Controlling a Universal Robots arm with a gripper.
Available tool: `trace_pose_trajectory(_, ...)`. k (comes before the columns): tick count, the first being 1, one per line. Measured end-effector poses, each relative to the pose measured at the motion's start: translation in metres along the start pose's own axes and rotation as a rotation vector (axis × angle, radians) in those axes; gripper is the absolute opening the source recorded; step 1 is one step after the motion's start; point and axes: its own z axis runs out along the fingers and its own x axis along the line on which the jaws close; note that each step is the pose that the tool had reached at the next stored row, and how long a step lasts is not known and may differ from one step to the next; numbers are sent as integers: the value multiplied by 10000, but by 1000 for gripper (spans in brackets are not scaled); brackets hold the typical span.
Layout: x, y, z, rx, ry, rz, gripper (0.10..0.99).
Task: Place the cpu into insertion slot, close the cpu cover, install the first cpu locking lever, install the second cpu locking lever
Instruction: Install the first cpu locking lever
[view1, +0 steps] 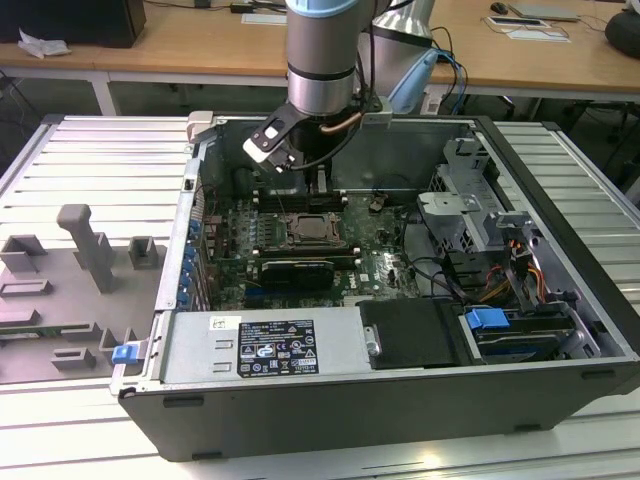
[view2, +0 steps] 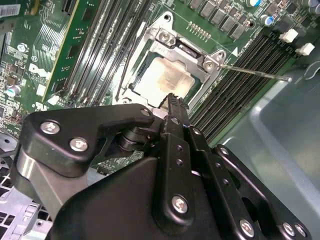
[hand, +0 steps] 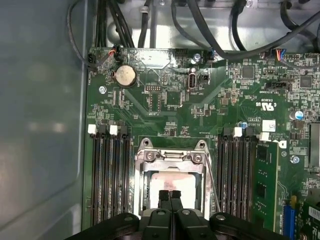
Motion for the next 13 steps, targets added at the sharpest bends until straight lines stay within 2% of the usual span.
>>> trace_pose_trajectory(3, 1, -46, 0, 0, 0, 0, 106)
trace_pose_trajectory(7, 1, -50, -15, 1, -2, -1, 106)
trace_pose_trajectory(9, 5, -47, -94, 0, -1, 0, 106)
trace_pose_trajectory(12, 14, -39, -327, 0, -36, -22, 106)
trace_pose_trajectory(13, 14, -39, -331, 4, -29, -241, 106)
